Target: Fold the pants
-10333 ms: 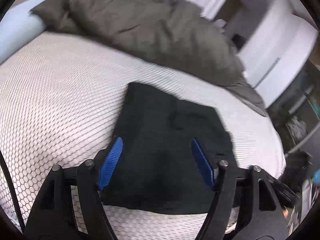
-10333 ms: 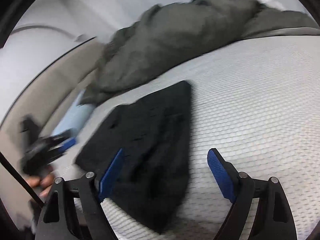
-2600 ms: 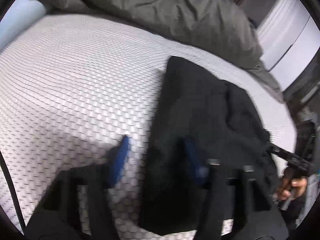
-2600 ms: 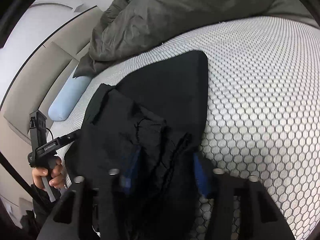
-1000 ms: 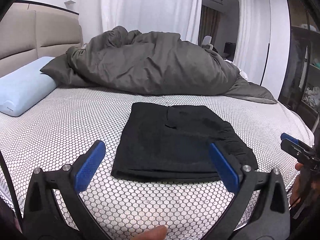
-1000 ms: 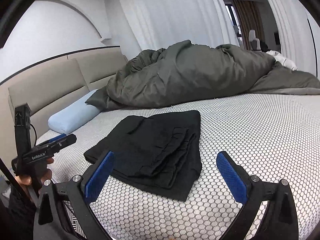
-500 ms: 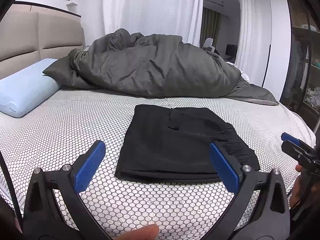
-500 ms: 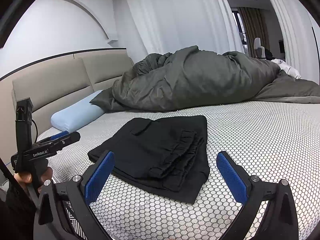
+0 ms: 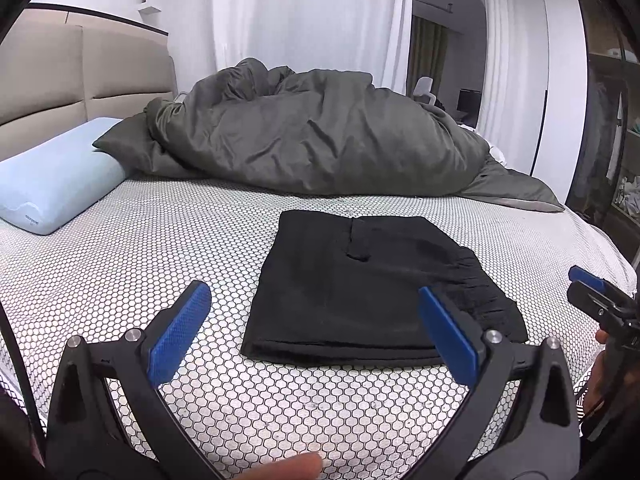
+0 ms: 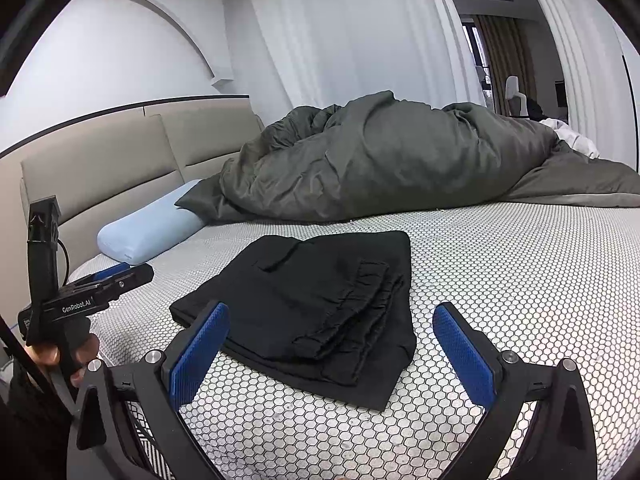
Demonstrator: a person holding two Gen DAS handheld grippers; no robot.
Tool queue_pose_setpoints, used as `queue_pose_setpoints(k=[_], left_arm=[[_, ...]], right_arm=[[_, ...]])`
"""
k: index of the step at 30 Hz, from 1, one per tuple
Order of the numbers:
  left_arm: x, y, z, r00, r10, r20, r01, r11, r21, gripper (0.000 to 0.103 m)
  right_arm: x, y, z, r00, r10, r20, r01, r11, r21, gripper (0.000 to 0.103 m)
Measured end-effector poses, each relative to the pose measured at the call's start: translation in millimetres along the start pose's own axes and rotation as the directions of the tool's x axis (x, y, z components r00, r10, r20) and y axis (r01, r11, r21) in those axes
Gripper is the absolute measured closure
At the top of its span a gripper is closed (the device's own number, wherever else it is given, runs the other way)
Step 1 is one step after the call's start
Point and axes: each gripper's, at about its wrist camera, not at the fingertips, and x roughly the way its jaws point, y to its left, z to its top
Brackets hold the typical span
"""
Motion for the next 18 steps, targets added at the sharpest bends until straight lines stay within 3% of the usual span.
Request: queue_pose_setpoints(k=[18], left_arm=[[1.0,1.7,-0.9,1.000,0.010,0.006,-0.010,1.000,-0.005,0.001]], right_arm=[[-4.6,-1.7,0.0,1.000,-0.001,0.011,0.001,1.000,-0.010,0.000]])
